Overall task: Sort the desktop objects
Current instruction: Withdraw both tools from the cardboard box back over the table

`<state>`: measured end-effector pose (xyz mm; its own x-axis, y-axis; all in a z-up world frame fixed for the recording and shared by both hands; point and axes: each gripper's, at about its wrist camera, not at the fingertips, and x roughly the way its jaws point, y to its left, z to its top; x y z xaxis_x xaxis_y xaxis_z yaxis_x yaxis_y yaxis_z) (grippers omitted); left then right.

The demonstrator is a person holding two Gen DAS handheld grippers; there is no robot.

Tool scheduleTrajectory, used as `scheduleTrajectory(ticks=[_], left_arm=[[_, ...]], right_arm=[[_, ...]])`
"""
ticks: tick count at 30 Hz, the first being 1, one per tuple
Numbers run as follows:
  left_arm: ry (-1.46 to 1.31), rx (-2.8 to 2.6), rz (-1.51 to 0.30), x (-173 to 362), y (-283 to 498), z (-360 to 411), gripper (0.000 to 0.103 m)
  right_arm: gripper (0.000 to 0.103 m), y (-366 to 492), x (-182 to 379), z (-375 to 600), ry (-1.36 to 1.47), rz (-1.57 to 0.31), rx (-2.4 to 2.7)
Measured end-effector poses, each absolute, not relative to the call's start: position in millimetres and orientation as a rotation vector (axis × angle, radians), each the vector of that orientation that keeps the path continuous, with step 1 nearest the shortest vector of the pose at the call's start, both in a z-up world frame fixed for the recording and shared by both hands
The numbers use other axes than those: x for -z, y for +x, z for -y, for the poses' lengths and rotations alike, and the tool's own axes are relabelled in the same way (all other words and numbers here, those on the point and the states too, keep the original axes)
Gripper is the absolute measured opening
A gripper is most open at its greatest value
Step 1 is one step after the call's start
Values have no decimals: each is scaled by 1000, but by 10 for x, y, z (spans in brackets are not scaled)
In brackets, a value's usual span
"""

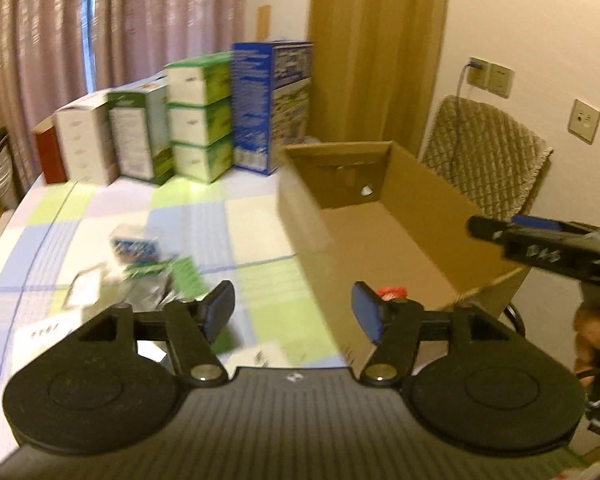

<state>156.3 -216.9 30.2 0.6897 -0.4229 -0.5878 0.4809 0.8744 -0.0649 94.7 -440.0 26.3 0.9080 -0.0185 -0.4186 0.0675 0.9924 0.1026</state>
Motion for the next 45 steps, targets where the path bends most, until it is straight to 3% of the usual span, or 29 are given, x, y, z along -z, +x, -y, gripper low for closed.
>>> scheduleTrajectory(ticks=[10, 23, 45], left_arm=[[89, 369, -686, -151, 1167, 1350, 72], [58, 251, -694, -76, 956, 650, 91], [140, 279, -728, 233, 1400, 177, 93]], right_arm=[[81, 425, -230, 3659, 87, -460, -83], [91, 355, 93, 3173, 53, -575, -150], [96, 1066, 586, 2618, -36, -657, -193]])
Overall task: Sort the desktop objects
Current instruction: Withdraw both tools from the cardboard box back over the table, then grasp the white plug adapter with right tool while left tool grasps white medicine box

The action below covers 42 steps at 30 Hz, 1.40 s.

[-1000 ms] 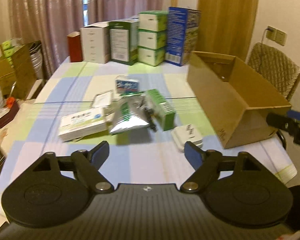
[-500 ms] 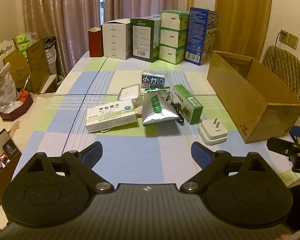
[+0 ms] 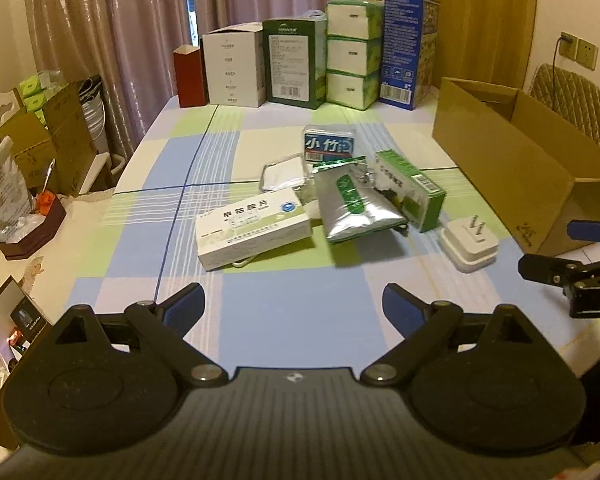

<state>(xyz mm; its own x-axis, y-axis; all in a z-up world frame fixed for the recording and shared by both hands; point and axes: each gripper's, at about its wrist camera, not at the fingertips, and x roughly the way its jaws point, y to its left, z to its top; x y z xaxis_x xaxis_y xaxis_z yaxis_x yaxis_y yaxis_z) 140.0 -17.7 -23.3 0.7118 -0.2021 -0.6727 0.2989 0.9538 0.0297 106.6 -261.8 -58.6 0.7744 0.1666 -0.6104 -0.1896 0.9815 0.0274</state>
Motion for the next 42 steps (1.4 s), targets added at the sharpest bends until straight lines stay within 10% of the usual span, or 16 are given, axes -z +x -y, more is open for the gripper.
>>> scheduleTrajectory(ticks=[20, 26, 42], left_arm=[[172, 354, -758, 682, 2103, 199, 94], [204, 366, -755, 737, 2197, 152, 94], [323, 405, -775, 1018, 2585, -261, 94]], right_arm=[[91, 1776, 1280, 2508, -58, -734, -39], [62, 1789, 1302, 2540, -34, -743, -34], [62, 1707, 1218, 2194, -32, -734, -122]])
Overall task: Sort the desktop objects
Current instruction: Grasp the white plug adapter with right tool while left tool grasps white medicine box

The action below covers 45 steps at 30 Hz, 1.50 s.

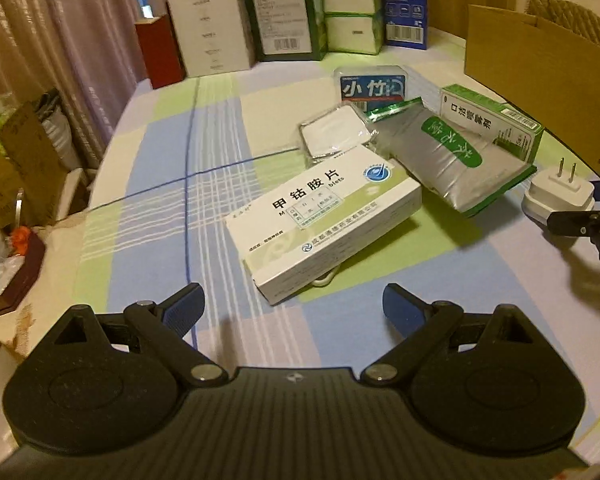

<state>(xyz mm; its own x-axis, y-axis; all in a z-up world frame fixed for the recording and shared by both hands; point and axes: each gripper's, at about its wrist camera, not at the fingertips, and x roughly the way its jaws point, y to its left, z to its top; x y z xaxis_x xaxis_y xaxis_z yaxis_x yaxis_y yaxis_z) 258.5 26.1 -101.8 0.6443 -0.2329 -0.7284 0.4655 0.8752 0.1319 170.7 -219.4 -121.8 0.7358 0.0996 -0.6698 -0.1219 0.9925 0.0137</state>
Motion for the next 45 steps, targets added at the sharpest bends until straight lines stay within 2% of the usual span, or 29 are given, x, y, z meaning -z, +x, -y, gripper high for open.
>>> scheduleTrajectory(ticks=[7, 14, 22, 33, 40, 45], left_arm=[[276, 511, -814, 1183, 2775, -268, 93], [245, 599, -785, 1061, 2555, -34, 92], [354, 691, -717, 888, 2278, 151, 92], [590, 714, -632, 1092, 2781, 328, 92], [577, 685, -705, 1115, 2679, 395, 80], [431, 643, -845, 1024, 2360, 470, 71]], right_arm=[[62, 1738, 1232, 2214, -29, -736, -113], [62, 1707, 1190, 2233, -7, -729, -111], [62, 1626, 1177, 2364, 5, -726, -83], [62, 1671, 1238, 2474, 9, -733, -67], [62, 1647, 1232, 2499, 23, -738, -70], [62, 1509, 1198, 2540, 27, -745, -67]])
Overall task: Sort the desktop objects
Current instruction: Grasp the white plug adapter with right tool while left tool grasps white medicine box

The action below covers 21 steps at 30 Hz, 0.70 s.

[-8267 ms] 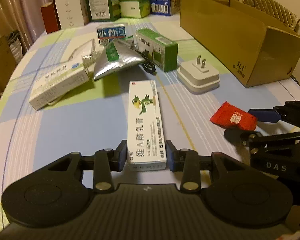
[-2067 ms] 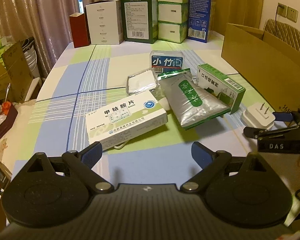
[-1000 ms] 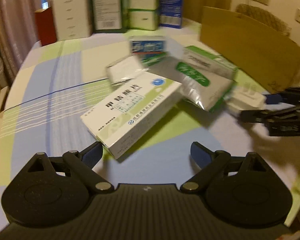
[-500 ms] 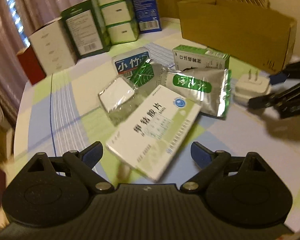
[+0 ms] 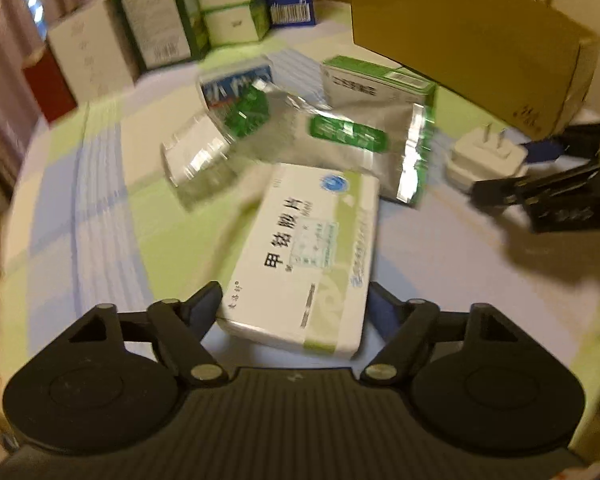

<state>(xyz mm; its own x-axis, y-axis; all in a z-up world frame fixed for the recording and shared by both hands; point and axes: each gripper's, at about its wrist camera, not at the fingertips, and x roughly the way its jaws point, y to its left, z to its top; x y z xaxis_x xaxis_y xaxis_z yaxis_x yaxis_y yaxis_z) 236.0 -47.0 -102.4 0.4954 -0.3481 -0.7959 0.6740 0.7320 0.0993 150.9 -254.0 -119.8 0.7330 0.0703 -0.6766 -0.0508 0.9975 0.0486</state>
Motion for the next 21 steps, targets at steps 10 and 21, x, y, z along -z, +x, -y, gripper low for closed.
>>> scheduleTrajectory(ticks=[10, 21], left_arm=[[354, 566, -859, 1080, 2119, 667, 75], [292, 493, -845, 1152, 2280, 848, 75]], right_arm=[[62, 1351, 1207, 2675, 50, -758, -57], [65, 1456, 1264, 2601, -15, -740, -65]])
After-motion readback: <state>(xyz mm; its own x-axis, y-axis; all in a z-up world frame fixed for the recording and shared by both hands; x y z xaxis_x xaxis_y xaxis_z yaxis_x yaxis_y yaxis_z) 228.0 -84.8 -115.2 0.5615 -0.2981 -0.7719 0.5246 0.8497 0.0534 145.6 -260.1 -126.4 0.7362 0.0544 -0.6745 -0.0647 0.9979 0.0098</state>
